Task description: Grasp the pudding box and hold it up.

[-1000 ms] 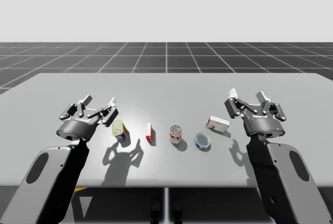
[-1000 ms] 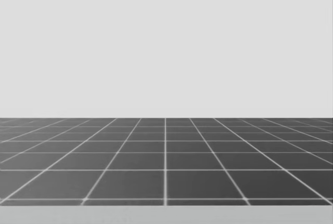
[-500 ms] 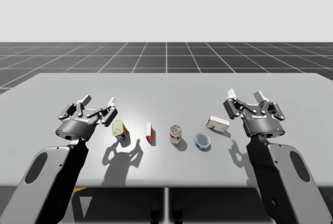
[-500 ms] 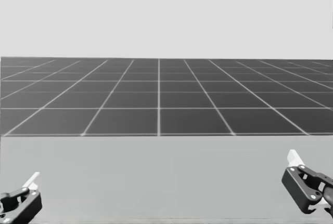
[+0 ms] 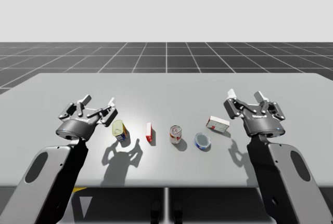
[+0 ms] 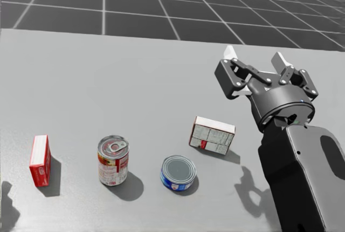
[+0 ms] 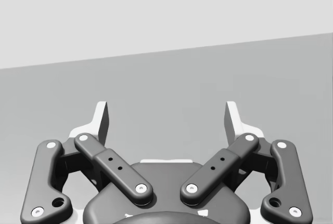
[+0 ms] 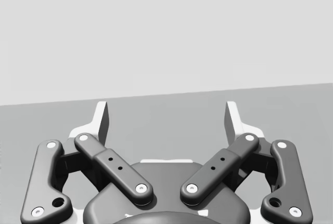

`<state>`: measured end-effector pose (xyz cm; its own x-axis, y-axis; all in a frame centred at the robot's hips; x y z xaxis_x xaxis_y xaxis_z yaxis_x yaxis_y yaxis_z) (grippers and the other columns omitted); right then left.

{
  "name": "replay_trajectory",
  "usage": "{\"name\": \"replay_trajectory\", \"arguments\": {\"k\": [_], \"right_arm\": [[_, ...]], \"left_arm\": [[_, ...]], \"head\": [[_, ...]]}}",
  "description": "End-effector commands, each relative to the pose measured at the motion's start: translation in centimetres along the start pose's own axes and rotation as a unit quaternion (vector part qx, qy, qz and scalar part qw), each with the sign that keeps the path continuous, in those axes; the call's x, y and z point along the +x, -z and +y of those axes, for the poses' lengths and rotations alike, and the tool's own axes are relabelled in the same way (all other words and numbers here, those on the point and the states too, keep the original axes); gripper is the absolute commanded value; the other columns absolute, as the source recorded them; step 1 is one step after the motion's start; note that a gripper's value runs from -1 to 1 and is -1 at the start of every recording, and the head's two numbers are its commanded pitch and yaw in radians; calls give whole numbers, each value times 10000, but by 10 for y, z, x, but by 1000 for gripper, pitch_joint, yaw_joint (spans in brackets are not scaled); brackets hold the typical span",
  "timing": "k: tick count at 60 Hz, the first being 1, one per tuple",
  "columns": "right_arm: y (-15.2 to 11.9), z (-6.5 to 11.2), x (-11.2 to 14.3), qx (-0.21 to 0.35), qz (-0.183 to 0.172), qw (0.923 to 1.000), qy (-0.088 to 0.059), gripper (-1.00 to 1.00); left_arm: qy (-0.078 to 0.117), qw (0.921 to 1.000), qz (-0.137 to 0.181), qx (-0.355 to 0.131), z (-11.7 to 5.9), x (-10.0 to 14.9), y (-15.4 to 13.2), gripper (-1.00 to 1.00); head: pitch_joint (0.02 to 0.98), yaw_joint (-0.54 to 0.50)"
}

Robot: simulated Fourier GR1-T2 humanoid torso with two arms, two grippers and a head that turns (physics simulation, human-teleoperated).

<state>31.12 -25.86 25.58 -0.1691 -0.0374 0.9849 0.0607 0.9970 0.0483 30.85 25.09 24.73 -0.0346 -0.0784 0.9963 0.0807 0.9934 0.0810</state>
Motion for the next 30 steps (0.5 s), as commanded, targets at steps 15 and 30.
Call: {"name": "replay_trajectory", "arguments": {"k": [15,30], "right_arm": [[-1,4,1,216,321,9990,242,-1000],[-23,0,18,787,287,9963,192,-1000]], "left_arm": [[36,10000,-9,-59,-3,-1,1,-1000],[35,10000,-8,-57,-4,0,1,-1000]], "head": [[768,-400],[761,-394]]}}
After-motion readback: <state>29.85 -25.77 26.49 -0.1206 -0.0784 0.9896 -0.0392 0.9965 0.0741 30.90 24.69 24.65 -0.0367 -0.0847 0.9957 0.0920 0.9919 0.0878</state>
